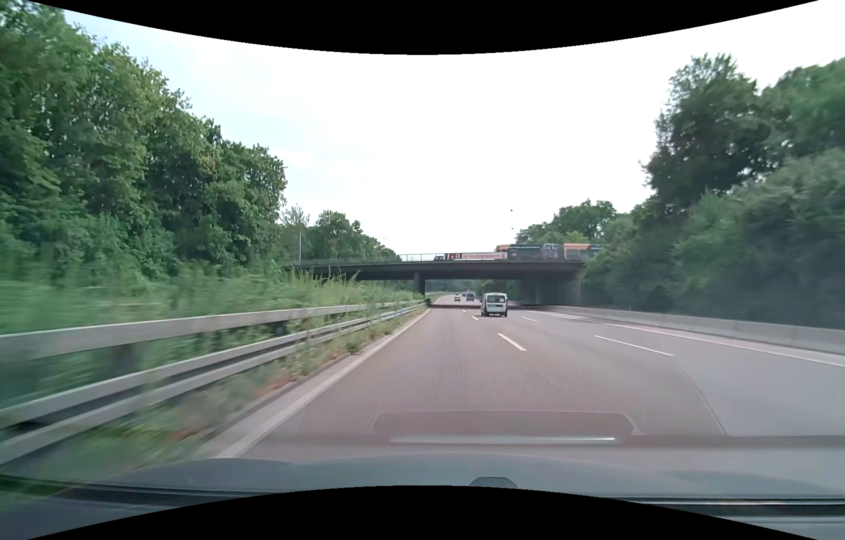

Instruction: Follow the waypoints while adhering to traffic rules and regulations

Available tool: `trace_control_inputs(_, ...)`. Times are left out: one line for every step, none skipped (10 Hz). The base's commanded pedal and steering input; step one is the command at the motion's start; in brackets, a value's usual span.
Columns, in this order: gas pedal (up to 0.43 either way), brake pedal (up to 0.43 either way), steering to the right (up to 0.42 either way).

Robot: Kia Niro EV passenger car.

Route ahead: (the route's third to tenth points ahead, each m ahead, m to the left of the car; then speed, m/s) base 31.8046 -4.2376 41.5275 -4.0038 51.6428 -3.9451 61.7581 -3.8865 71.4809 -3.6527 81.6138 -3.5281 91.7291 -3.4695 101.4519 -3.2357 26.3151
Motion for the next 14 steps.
trace_control_inputs(0.189,0.0,-0.004)
trace_control_inputs(0.189,0.0,-0.003)
trace_control_inputs(0.189,0.0,-0.001)
trace_control_inputs(0.189,0.0,0.001)
trace_control_inputs(0.189,0.0,0.001)
trace_control_inputs(0.189,0.0,0.001)
trace_control_inputs(0.189,0.0,0.001)
trace_control_inputs(0.189,0.0,0.0)
trace_control_inputs(0.189,0.0,0.001)
trace_control_inputs(0.189,0.0,0.0)
trace_control_inputs(0.189,0.0,0.0)
trace_control_inputs(0.189,0.0,0.0)
trace_control_inputs(0.189,0.0,0.0)
trace_control_inputs(0.189,0.0,0.0)
